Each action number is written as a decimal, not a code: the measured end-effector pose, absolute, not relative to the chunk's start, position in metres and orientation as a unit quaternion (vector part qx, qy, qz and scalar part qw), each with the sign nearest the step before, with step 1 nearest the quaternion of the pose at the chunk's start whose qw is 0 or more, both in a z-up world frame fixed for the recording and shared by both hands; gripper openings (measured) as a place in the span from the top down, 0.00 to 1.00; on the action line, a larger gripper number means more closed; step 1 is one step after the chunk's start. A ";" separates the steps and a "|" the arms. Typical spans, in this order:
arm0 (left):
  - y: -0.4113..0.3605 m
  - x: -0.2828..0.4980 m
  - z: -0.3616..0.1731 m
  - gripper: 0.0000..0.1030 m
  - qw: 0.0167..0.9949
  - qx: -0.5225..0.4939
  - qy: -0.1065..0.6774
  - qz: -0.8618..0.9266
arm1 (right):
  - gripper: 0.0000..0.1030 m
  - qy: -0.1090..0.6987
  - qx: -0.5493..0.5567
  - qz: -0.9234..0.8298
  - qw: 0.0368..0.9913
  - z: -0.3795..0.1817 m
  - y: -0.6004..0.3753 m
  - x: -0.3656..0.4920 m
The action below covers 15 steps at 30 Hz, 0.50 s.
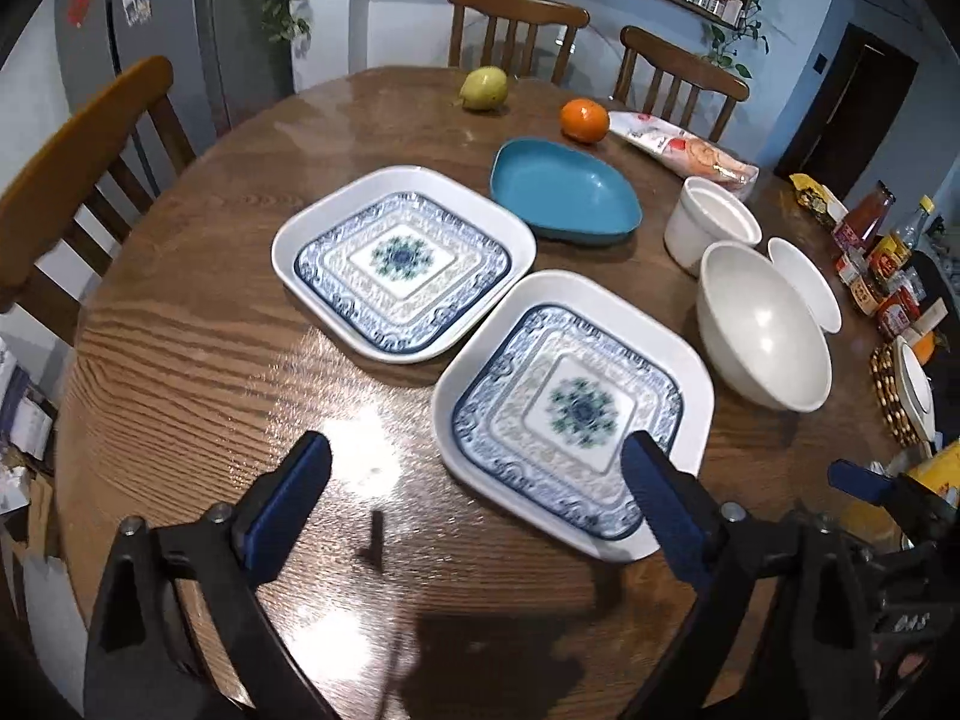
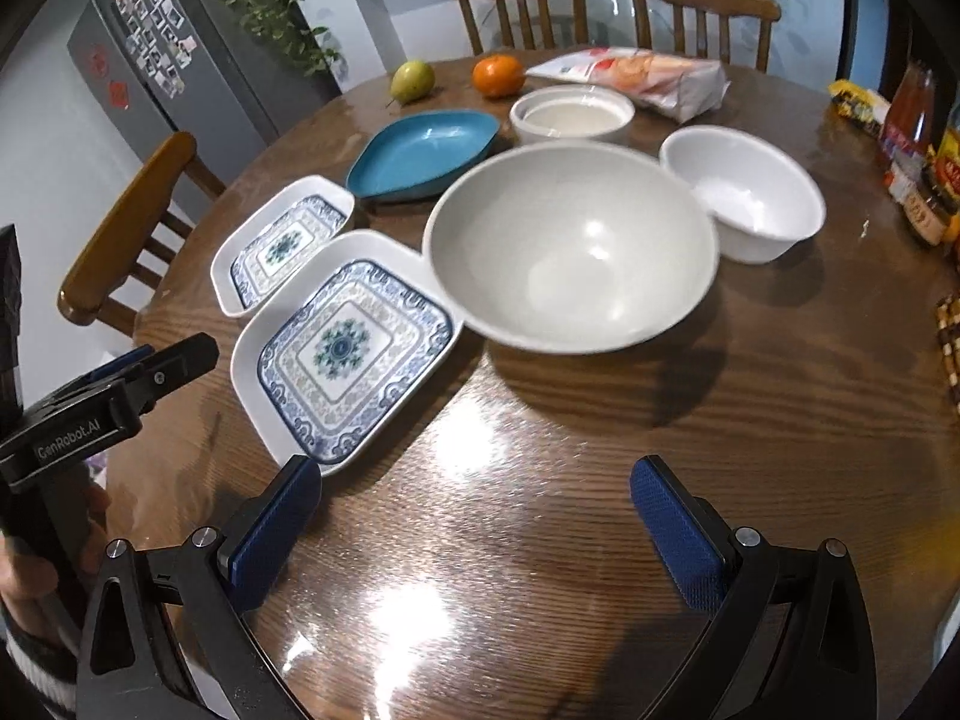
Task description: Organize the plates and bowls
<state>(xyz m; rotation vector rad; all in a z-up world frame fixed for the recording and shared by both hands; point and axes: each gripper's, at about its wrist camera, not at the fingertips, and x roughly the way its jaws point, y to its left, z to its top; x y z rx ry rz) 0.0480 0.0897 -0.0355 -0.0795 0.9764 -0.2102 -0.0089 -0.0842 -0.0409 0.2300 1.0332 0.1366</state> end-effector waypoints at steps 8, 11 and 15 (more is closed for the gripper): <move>0.094 0.060 -0.054 0.26 0.865 -0.031 0.482 -0.134 | 0.00 0.512 0.138 0.064 0.845 -0.061 -0.075 0.004; 0.092 0.072 -0.062 0.30 0.863 -0.026 0.484 -0.140 | 0.00 0.509 0.139 0.061 0.847 -0.065 -0.069 0.010; 0.089 0.083 -0.072 0.47 0.857 -0.016 0.494 -0.149 | 0.15 0.509 0.141 0.057 0.847 -0.072 -0.064 0.019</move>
